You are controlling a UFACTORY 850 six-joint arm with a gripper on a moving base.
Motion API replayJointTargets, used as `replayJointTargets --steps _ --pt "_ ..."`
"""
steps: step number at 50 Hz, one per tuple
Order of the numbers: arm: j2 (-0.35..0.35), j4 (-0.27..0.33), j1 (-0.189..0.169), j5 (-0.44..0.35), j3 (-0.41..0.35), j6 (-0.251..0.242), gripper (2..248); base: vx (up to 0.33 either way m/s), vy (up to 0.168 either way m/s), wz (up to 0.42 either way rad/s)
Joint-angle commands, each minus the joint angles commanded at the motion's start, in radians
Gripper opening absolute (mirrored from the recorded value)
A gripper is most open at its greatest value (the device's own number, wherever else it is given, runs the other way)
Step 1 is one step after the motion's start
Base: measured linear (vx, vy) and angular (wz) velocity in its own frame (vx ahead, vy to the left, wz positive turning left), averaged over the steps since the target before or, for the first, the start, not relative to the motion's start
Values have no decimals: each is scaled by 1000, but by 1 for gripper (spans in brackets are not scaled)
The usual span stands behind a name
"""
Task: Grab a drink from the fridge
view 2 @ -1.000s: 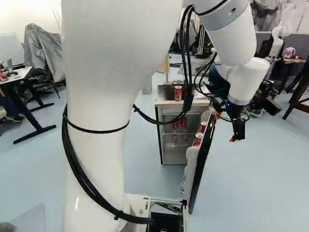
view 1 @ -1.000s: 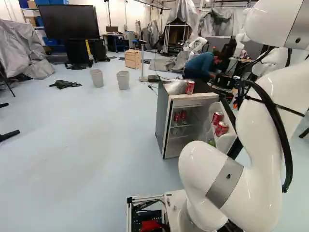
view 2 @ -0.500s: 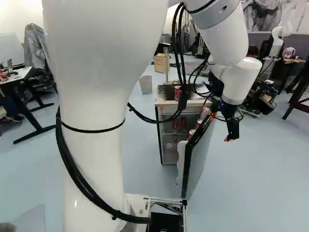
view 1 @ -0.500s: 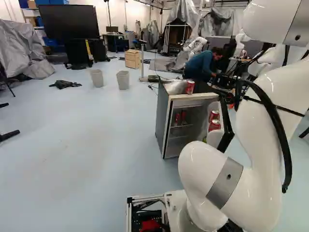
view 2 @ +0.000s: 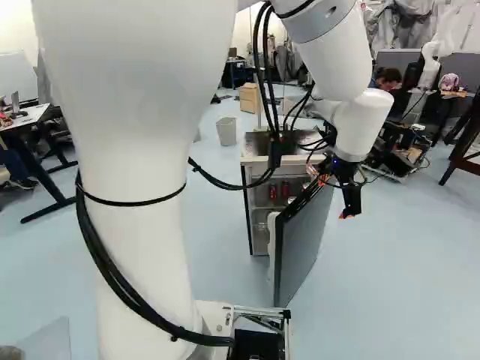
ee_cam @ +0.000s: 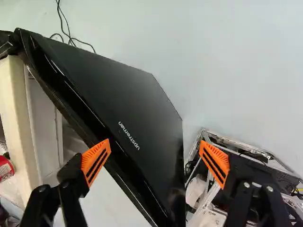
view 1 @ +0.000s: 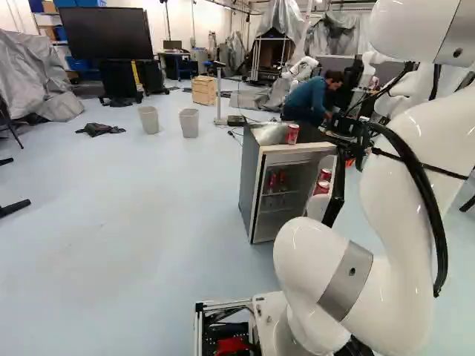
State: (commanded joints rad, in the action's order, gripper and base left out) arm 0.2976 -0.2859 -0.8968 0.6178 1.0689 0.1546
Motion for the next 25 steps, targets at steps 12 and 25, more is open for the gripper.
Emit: replayJointTargets --steps 12,25 --pt "-22 0 18 0 -27 0 247 0 0 0" --pt "-45 0 38 0 -57 0 247 0 0 0"
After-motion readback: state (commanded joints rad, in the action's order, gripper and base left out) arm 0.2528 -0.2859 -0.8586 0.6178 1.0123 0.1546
